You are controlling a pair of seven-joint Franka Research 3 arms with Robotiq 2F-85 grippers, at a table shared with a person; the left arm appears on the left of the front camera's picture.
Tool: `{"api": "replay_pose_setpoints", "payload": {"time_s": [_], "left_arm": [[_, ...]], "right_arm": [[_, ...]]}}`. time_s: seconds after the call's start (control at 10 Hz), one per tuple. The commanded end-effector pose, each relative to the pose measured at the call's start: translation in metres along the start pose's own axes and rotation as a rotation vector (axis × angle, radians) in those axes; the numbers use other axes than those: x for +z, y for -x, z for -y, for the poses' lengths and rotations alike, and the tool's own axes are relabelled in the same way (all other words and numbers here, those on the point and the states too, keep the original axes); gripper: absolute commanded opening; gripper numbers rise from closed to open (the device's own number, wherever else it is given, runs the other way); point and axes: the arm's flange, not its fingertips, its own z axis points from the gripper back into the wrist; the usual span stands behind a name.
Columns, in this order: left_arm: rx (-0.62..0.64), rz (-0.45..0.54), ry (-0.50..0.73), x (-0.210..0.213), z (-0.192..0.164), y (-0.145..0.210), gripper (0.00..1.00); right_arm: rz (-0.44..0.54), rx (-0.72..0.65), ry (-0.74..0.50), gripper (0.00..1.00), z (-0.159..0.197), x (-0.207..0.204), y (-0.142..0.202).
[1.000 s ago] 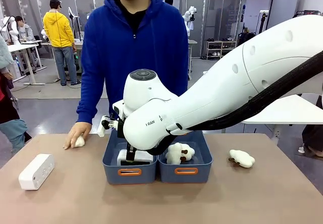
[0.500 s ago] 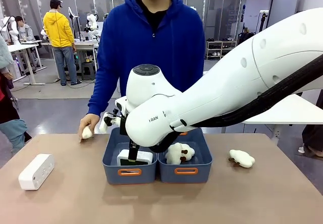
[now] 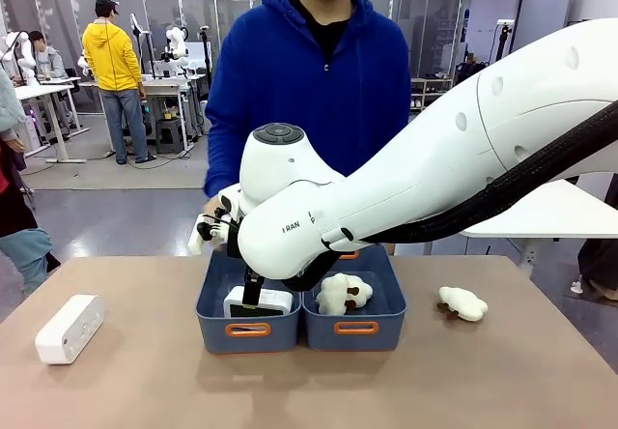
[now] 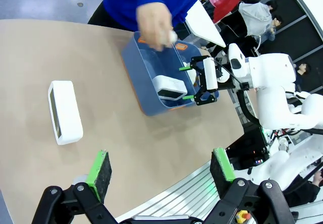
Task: Sort the digital clocks into the basket.
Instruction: Pick up the Digital clock from the table and place it into the empty Plastic storage basket.
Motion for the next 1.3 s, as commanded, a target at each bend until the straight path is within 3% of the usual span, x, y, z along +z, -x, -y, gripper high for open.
{"api": "replay_pose_setpoints", "payload": {"time_s": [0.0,0.7,1.0,1.2], "left_arm": [[-0.01,0.006,0.021,0.001,0.0,0.0,1.0],[-0.01,0.006,0.021,0.001,0.0,0.0,1.0],[-0.01,0.006,0.021,0.001,0.0,0.0,1.0],[-0.01,0.006,0.021,0.001,0.0,0.0,1.0]], "right_arm": [[0.008,0.0,0.004,0.98,-0.001,-0.001,-0.003],[0.0,0.0,0.0,0.98,0.0,0.0,0.0],[-0.001,-0.001,0.006,0.98,-0.001,0.038,0.0],[0.04,-0.105,0.019,0.98,-0.004,0.082,0.019]]}}
